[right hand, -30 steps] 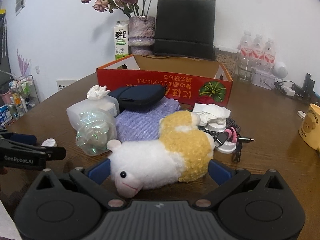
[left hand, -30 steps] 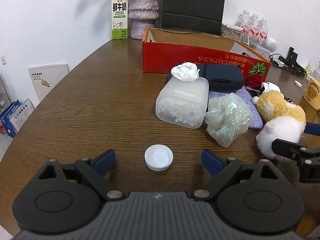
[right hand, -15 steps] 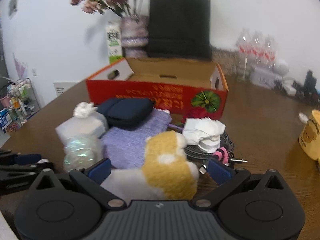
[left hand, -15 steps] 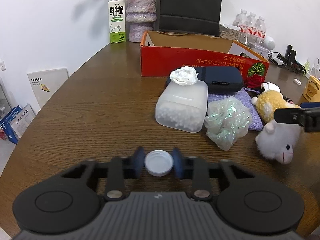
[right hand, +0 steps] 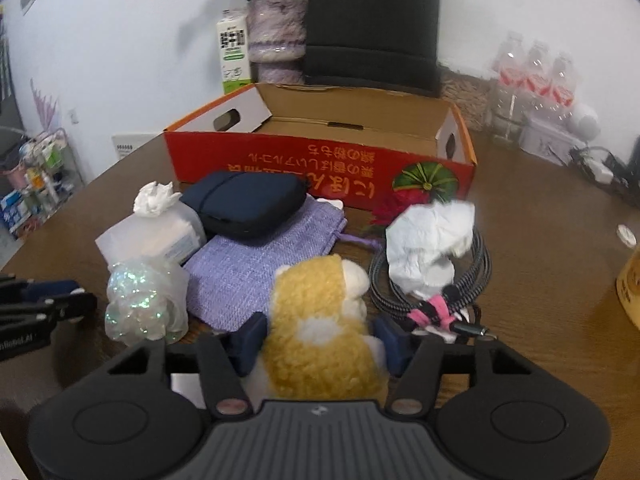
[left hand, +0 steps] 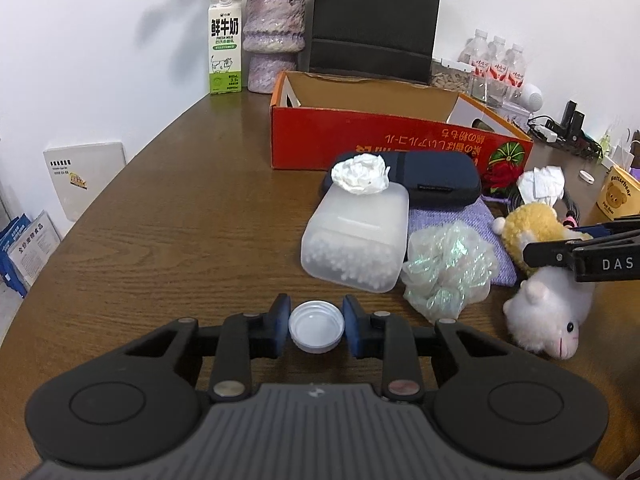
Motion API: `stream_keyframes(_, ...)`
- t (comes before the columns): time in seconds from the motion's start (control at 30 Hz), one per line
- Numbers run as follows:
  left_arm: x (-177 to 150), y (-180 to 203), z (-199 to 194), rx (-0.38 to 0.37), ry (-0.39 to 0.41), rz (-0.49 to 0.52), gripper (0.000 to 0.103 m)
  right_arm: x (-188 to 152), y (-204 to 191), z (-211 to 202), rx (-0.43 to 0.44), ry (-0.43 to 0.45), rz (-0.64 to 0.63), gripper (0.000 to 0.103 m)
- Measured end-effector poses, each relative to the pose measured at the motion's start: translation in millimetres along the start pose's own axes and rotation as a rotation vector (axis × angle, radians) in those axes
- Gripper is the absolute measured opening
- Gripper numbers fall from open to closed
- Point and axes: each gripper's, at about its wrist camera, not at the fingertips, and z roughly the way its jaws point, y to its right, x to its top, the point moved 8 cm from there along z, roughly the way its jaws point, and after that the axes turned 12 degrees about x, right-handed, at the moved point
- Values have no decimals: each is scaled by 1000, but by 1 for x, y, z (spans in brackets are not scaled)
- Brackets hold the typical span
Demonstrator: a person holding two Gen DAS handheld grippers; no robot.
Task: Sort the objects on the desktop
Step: 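Carry the cap and sheep into the cardboard box and open both grippers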
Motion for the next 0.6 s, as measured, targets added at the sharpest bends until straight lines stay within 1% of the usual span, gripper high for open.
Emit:
stream_keyframes(0.13, 6, -1, -3, -7, 15, -4, 29, 2, -4, -8, 21, 21, -10, 46)
stream_keyframes(0.4, 23, -3, -11, -17, 48, -3, 29, 9, -9, -24, 55, 80, -2, 40)
stream_keyframes(0.6, 44, -2, -16, -28, 82, -9, 29, 22, -9, -33, 64, 122, -8, 39)
